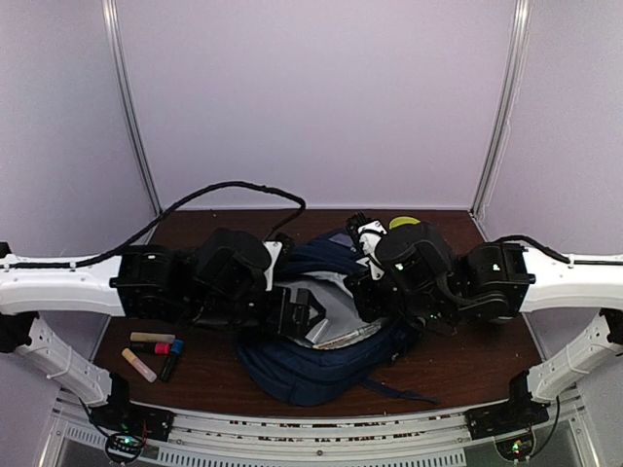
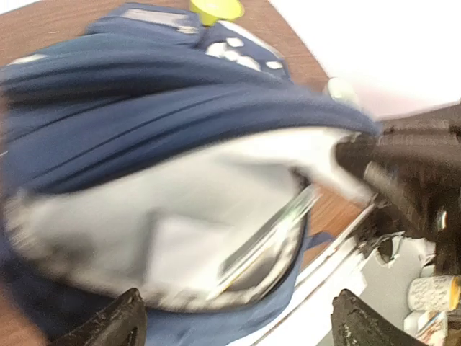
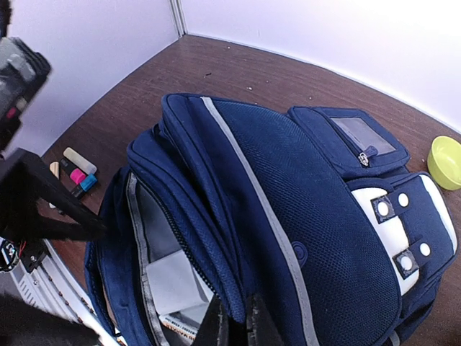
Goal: Pack the student bag
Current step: Place the pen in the second largest pocket of the bag, then pick up the pen at the center of the board.
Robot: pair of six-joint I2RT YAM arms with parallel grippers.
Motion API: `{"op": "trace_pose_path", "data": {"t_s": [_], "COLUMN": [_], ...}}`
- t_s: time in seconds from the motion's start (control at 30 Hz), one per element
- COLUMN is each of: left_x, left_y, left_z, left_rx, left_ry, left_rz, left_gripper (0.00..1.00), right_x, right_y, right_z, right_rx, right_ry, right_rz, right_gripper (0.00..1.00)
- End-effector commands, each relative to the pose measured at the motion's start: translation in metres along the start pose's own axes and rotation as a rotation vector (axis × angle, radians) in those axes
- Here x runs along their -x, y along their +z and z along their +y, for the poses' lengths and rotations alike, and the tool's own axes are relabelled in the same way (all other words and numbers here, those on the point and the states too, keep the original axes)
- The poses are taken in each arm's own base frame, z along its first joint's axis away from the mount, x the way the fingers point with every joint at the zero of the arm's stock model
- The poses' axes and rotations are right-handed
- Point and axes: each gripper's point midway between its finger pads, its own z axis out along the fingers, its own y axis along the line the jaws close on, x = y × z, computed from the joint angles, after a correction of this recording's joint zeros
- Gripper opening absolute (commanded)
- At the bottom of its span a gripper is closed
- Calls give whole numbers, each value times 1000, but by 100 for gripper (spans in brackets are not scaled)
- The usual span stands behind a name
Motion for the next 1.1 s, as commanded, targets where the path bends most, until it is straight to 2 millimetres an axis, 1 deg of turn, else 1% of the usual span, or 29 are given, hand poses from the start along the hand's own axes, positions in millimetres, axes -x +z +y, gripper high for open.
{"op": "trace_pose_path", "data": {"t_s": [0.0, 0.07, 0.13, 0.17, 0.2, 0.23, 0.27, 0.3, 0.33, 0.4, 0.5, 0.53, 0.7, 0.8, 0.9, 1.0, 1.07], "left_x": [-29, -46, -66, -76, -91, -100, -116, -126, -134, -140, -145, -145, -149, -146, -149, -152, -153], "left_y": [-41, -63, -83, -89, -94, -97, -97, -99, -101, -111, -119, -118, -104, -98, -91, -81, -74], "left_z": [85, 126, 159, 173, 189, 196, 211, 220, 231, 247, 268, 273, 292, 302, 313, 321, 325], "left_rx": [314, 478, 600, 645, 687, 694, 720, 733, 757, 800, 822, 813, 700, 684, 713, 733, 732], "left_ry": [16, 0, -18, -28, -42, -65, -83, -103, -146, -201, -291, -321, -489, -527, -540, -509, -501], "left_rz": [60, 104, 152, 183, 226, 257, 301, 327, 331, 305, 261, 236, 80, 21, 39, 82, 103], "left_gripper": [88, 88, 87, 87, 86, 85, 84, 82, 79, 77, 78, 78, 75, 76, 76, 76, 74], "right_x": [14, 12, 9, 7, 5, 3, 2, 1, 0, -3, -5, -7, -10, -12, -15, -16, -17], "right_y": [-4, -2, 1, 3, 5, 7, 9, 11, 12, 15, 16, 16, 16, 15, 15, 15, 15], "right_z": [-18, -17, -15, -13, -11, -10, -9, -7, -5, -2, 0, 0, -2, -3, -3, -3, -4], "right_rx": [-62, -57, -52, -47, -45, -42, -39, -35, -28, -17, -4, -2, -2, 0, 3, 3, 3], "right_ry": [43, 44, 40, 38, 35, 33, 32, 32, 35, 40, 47, 48, 52, 59, 61, 63, 64], "right_rz": [-66, -61, -52, -46, -39, -33, -27, -24, -21, -13, -3, 0, 3, 4, 10, 15, 16], "right_gripper": [0, 0, 0, 0, 0, 0, 0, 0, 0, 0, 0, 0, 0, 0, 0, 0, 0]}}
